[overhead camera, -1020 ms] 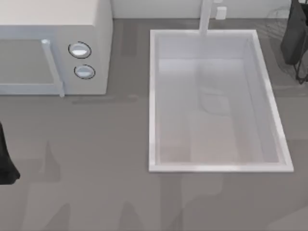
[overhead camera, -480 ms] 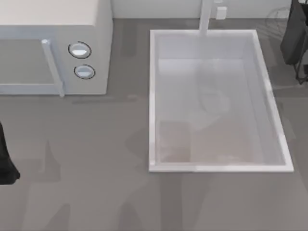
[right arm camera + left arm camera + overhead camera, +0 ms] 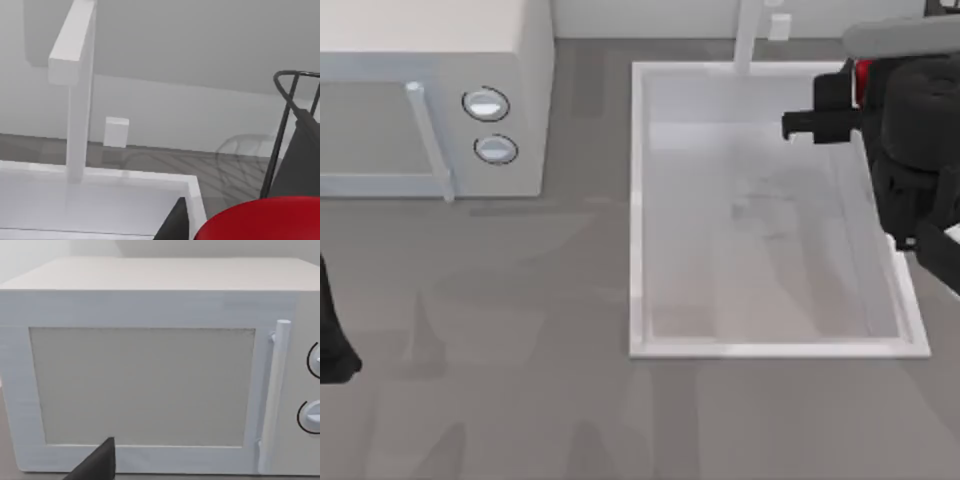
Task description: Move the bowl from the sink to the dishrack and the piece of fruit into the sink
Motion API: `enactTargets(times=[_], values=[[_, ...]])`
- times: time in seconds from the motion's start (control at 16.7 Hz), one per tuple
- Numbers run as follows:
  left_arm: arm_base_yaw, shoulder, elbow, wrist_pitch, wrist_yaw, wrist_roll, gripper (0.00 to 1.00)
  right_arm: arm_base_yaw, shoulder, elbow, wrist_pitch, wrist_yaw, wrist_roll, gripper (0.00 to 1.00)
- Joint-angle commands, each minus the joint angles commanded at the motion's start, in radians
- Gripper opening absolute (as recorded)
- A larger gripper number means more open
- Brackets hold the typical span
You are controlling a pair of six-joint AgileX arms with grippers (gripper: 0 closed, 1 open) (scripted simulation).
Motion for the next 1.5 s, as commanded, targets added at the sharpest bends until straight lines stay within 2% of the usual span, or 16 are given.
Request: enactTargets(times=[0.3, 0.72, 0.9, 1.5], values=[[0.000, 0.000, 0.000, 0.000, 0.000, 0.000, 1.00, 0.151, -0.033, -0.081, 0.223, 0.071, 0.056, 0.00], [0.000, 0.000, 0.000, 0.000, 0.000, 0.000, 1.00, 0.158, -0.030, -0.084, 0.237, 0.074, 0.061, 0.00], [0.000, 0.000, 0.000, 0.000, 0.000, 0.000, 1.00, 0.160, 0.038, -0.093, 0.306, 0.077, 0.059, 0.00], [0.000, 0.000, 0.000, 0.000, 0.000, 0.000, 1.00, 0.162, 0.527, -0.174, 0.898, 0.086, 0.055, 0.00]])
